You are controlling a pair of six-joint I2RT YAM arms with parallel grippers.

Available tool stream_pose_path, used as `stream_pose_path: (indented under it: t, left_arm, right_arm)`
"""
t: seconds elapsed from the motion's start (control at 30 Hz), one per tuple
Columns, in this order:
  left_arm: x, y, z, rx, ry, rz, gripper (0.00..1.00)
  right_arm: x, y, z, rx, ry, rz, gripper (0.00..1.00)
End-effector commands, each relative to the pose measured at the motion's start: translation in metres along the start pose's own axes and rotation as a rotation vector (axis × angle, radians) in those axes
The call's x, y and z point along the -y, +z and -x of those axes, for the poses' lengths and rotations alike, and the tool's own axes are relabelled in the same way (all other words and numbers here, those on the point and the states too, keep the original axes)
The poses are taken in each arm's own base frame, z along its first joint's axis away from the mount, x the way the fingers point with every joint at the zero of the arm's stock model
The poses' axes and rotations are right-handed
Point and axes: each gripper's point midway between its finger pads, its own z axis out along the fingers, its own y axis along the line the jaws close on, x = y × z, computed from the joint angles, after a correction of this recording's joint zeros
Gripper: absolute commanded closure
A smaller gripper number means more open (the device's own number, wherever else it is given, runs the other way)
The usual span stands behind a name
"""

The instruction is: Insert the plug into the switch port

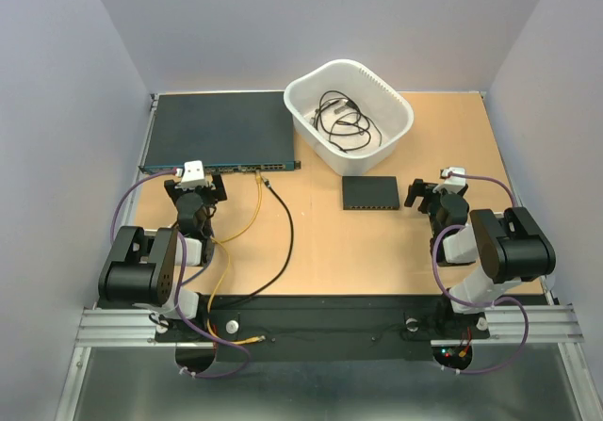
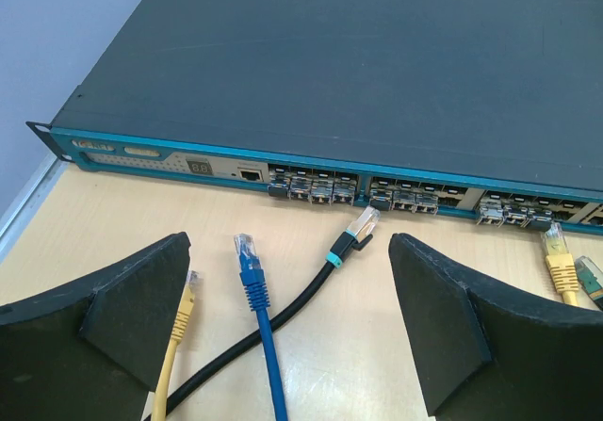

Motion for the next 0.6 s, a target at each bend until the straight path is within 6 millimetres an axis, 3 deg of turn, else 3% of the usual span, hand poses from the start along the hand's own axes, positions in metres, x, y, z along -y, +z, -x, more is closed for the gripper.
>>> stream_pose_path:
  t: [0.0,0.4,0.57]
  left_arm:
    - [0.000,0.004,0.075,0.280,-0.066,0.003,0.01]
    - [0.000,0.004,0.075,0.279,-0.066,0.001,0.01]
    - [0.000,0.004,0.075,0.279,-0.066,0.003,0.01]
  right_arm:
    - [-0.006,0.005,0.028,0.097,0.004,0.019,0.00]
    - [-0.006,0.005,0.028,0.098,0.004,0.019,0.00]
    - [-0.003,0.004,0.043,0.110,0.011,-0.006,0.00]
